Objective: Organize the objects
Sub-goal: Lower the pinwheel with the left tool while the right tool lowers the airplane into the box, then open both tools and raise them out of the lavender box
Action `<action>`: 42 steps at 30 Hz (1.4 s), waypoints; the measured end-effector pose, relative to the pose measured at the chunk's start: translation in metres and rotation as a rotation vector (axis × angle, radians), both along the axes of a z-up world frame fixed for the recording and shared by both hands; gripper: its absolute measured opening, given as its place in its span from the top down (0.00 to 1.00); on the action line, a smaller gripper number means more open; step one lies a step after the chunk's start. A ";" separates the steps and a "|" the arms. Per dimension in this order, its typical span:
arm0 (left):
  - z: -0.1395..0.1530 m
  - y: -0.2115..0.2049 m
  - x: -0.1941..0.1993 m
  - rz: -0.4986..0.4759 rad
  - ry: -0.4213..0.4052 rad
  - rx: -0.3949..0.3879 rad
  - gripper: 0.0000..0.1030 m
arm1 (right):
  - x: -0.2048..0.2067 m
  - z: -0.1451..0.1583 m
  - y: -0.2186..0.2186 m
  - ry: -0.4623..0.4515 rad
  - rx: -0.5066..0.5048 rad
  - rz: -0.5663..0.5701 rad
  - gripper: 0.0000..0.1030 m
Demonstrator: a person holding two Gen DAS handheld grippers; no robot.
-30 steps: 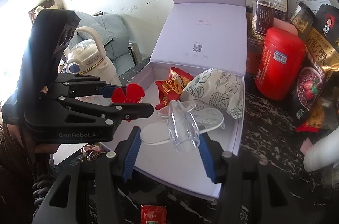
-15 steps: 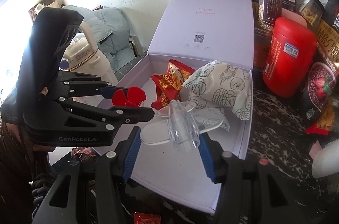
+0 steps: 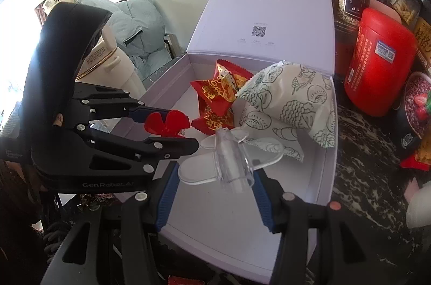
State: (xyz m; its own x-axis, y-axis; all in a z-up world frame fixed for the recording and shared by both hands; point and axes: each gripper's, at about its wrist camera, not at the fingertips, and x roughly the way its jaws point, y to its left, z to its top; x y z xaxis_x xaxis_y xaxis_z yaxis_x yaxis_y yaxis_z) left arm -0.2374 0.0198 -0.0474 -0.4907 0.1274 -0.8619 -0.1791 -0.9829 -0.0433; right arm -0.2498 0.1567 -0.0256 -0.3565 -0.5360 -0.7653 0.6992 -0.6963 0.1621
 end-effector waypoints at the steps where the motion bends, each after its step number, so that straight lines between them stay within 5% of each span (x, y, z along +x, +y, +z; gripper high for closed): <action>1: -0.001 0.000 -0.001 0.000 -0.003 -0.004 0.61 | 0.000 -0.001 0.000 -0.002 0.004 -0.002 0.48; 23: -0.010 0.009 -0.003 0.019 -0.070 -0.033 0.60 | -0.010 -0.008 0.001 -0.044 0.080 -0.069 0.45; 33: 0.012 0.010 0.011 0.056 -0.011 -0.054 0.34 | 0.005 0.011 0.014 0.003 0.074 -0.106 0.40; 42: 0.031 0.011 0.027 0.080 0.033 -0.048 0.32 | 0.029 0.028 0.023 0.048 0.072 -0.128 0.39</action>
State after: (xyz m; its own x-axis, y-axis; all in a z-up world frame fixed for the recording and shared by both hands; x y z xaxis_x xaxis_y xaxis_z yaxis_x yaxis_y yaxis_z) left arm -0.2105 0.0307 -0.0161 -0.5261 0.0458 -0.8492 -0.1008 -0.9949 0.0088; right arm -0.2205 0.1798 0.0029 -0.4553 -0.4283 -0.7806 0.6098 -0.7888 0.0771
